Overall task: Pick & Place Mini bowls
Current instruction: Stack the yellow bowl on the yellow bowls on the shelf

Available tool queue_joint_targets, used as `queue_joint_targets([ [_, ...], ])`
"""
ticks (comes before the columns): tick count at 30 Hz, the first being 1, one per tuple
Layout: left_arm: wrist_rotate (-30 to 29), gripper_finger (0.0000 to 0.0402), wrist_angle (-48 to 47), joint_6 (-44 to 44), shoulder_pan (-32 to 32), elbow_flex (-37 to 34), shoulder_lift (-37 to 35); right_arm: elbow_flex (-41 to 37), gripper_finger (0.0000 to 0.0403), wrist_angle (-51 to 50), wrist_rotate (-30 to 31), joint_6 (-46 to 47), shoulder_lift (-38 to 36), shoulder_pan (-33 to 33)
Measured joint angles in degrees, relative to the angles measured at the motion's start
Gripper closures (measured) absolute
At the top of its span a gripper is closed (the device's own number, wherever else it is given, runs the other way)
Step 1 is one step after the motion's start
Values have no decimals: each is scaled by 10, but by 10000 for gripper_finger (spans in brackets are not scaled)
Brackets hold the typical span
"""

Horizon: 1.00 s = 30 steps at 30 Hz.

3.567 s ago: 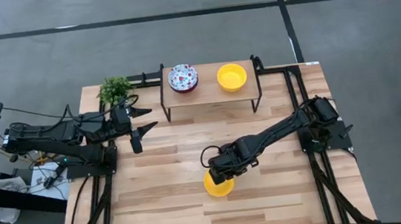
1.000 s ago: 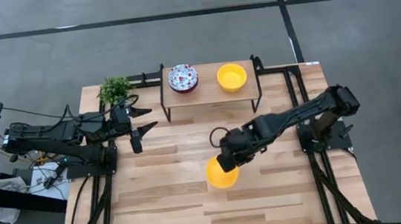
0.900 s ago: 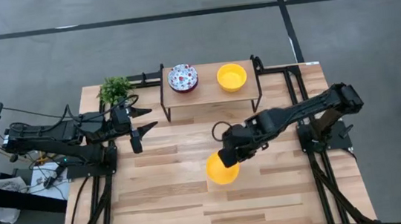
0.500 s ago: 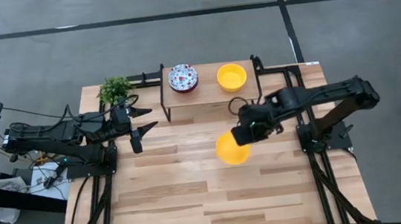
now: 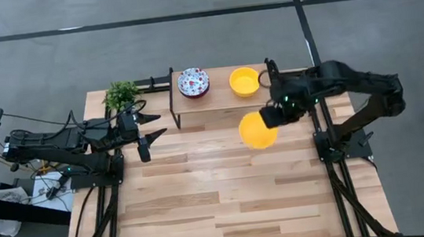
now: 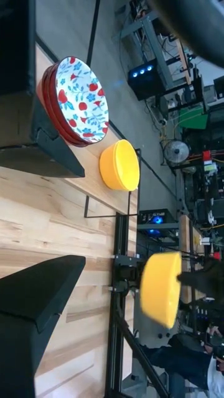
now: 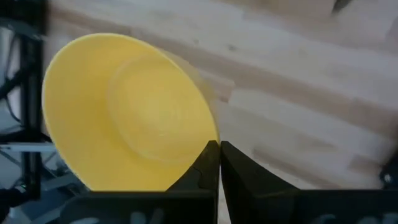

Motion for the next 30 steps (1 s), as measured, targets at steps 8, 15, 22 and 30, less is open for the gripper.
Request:
queue_joint_targets([
  [8, 0, 187, 4, 0, 0, 0, 0, 59, 403, -32, -35, -124, 18, -129],
  [15, 0, 187, 5, 0, 0, 0, 0, 124, 403, -31, -99, -274, 82, -264],
  [22, 0, 187, 5, 0, 0, 0, 0, 206, 403, -30, -143, -369, 166, -359],
  [30, 0, 187, 4, 2, 0, 0, 0, 256, 403, -31, -165, -419, 236, -429],
])
